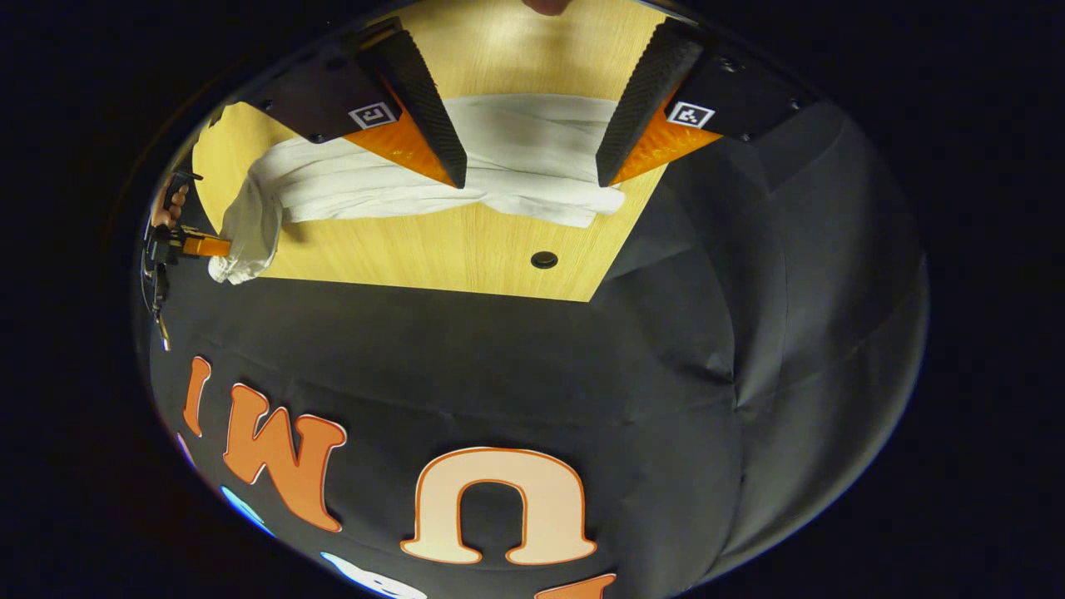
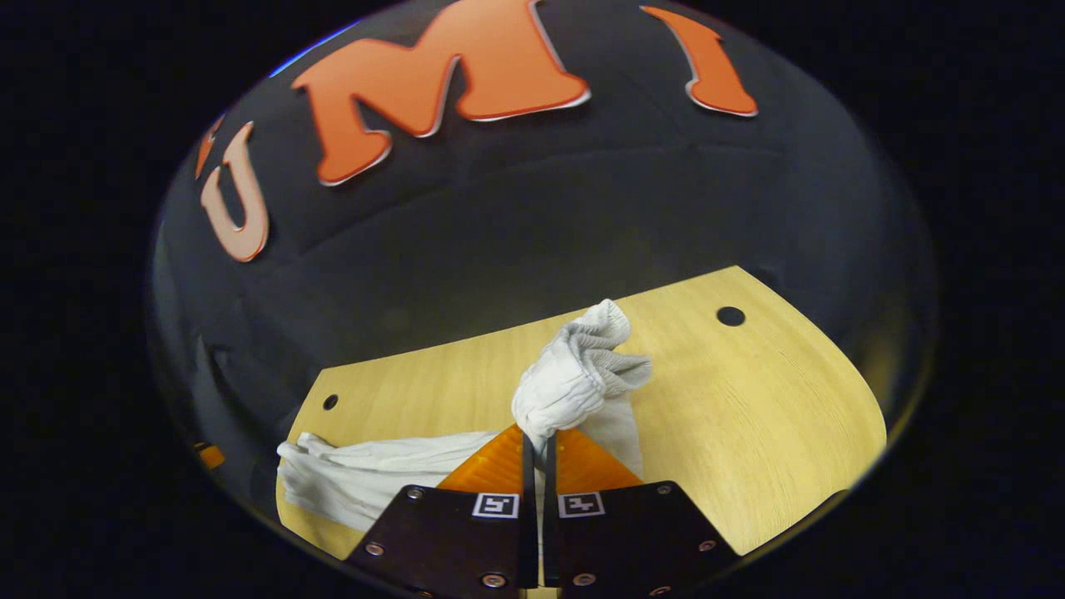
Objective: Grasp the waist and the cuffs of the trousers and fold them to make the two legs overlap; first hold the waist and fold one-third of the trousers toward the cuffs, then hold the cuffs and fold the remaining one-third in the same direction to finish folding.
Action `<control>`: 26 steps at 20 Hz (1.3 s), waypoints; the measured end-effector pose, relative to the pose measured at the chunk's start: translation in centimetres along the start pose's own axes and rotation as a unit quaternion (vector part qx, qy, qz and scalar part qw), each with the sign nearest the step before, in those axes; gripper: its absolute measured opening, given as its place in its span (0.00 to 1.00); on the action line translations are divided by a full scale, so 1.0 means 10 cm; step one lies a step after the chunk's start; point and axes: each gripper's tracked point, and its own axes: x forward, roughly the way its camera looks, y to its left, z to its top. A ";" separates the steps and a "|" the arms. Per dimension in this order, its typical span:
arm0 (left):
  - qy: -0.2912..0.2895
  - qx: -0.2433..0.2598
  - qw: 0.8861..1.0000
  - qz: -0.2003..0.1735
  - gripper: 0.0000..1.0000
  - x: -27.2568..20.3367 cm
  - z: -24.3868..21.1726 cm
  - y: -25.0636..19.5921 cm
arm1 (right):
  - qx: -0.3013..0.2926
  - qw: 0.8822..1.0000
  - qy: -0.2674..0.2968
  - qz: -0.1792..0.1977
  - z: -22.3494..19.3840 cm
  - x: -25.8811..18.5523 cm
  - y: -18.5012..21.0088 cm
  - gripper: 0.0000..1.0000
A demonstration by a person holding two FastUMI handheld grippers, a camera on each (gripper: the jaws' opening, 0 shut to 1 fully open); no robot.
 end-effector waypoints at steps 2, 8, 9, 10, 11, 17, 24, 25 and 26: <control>0.003 -0.005 1.000 -0.001 1.00 0.00 -0.02 0.02 | -0.042 0.999 0.010 0.032 -0.05 -0.01 0.02 0.03; 0.029 -0.035 0.999 0.003 1.00 0.15 -0.25 0.25 | -0.202 0.977 0.045 0.058 -0.10 0.08 -0.28 0.03; 0.035 -0.042 0.999 0.003 1.00 0.17 -0.29 0.28 | -0.227 0.971 0.046 0.054 -0.06 0.10 -0.39 0.03; 0.039 -0.050 0.998 0.003 1.00 0.20 -0.33 0.30 | -0.252 0.965 0.046 0.057 -0.03 0.11 -0.48 0.04; 0.046 -0.058 0.997 0.001 1.00 0.21 -0.39 0.34 | -0.275 0.958 0.050 0.061 -0.06 0.15 -0.57 0.06; 0.086 -0.101 0.991 -0.023 0.99 0.32 -0.75 0.48 | -0.350 0.930 0.089 0.073 -0.24 0.15 -0.93 0.31; 0.163 -0.257 0.949 -0.080 0.99 0.48 -1.26 0.34 | -0.342 0.932 0.081 0.088 -0.28 -0.03 -0.63 0.84; 0.167 -0.297 0.936 -0.085 1.00 0.53 -1.30 0.34 | -0.336 0.935 0.078 0.084 -0.27 -0.05 -0.62 0.85; 0.171 -0.335 0.923 -0.086 0.99 0.59 -1.37 0.35 | -0.332 0.937 0.076 0.076 -0.24 -0.09 -0.64 0.88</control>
